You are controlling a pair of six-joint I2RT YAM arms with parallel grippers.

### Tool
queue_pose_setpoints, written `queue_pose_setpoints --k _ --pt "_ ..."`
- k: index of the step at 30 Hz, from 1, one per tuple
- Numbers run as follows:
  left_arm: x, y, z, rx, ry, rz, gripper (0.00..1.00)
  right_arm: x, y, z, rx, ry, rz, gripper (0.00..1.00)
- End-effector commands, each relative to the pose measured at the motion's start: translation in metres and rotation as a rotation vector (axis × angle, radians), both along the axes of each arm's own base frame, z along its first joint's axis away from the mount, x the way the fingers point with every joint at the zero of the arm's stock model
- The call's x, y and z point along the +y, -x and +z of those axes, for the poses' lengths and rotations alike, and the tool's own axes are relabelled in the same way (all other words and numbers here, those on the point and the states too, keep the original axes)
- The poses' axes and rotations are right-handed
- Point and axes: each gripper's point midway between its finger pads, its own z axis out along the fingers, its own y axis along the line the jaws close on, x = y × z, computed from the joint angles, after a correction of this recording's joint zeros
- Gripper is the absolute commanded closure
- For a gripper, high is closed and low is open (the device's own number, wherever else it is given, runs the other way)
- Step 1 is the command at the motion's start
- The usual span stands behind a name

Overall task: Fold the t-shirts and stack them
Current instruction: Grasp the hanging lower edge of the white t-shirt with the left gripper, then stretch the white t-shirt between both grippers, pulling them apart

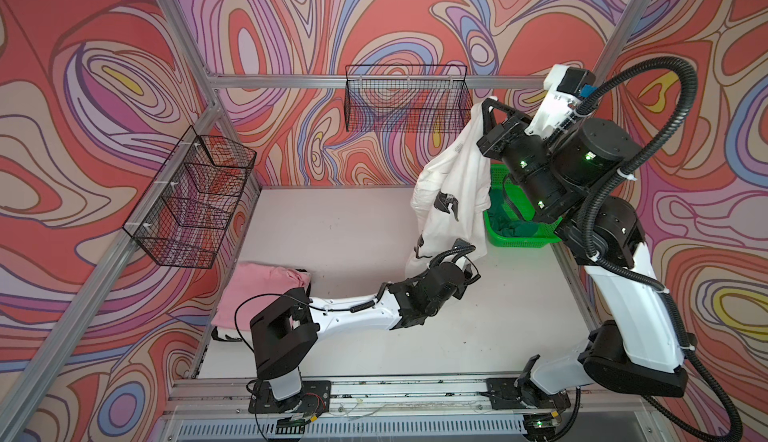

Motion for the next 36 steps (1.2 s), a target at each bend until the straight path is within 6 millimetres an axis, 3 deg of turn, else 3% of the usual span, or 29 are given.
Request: queue_pose_setpoints --k 1,5,6,11,16,22,26,30,36 --pt "0.006 -0.014 -0.001 0.024 0.021 0.041 0.67 -0.019 0.016 0.022 -0.064 -0.084 -0.021 1.0" --pt "0.007 -0.015 0.01 0.006 0.023 0.026 0.89 -0.028 0.018 0.022 -0.068 -0.088 -0.051 1.0" --pt "0.009 -0.014 0.013 0.005 0.028 0.026 1.0 -0.031 0.02 0.023 -0.073 -0.089 -0.06 1.0" --pt "0.016 -0.004 0.022 0.022 0.065 0.002 1.0 -0.038 0.022 0.023 -0.077 -0.097 -0.081 1.0" --pt "0.042 0.028 0.047 0.07 0.139 -0.092 1.0 -0.066 0.025 0.022 -0.075 -0.065 -0.224 1.0" --pt "0.104 0.079 0.086 0.126 0.144 -0.192 1.0 -0.101 0.038 0.02 -0.084 -0.022 -0.375 1.0" --pt "0.164 0.106 0.112 0.127 0.105 -0.188 1.0 -0.121 0.053 0.02 -0.087 -0.025 -0.413 1.0" --pt "0.221 0.121 0.139 0.105 0.046 -0.13 1.0 -0.135 0.07 0.02 -0.084 -0.052 -0.387 1.0" --pt "0.271 0.139 0.194 0.069 0.033 -0.107 1.0 -0.157 0.091 0.025 -0.075 -0.067 -0.382 1.0"
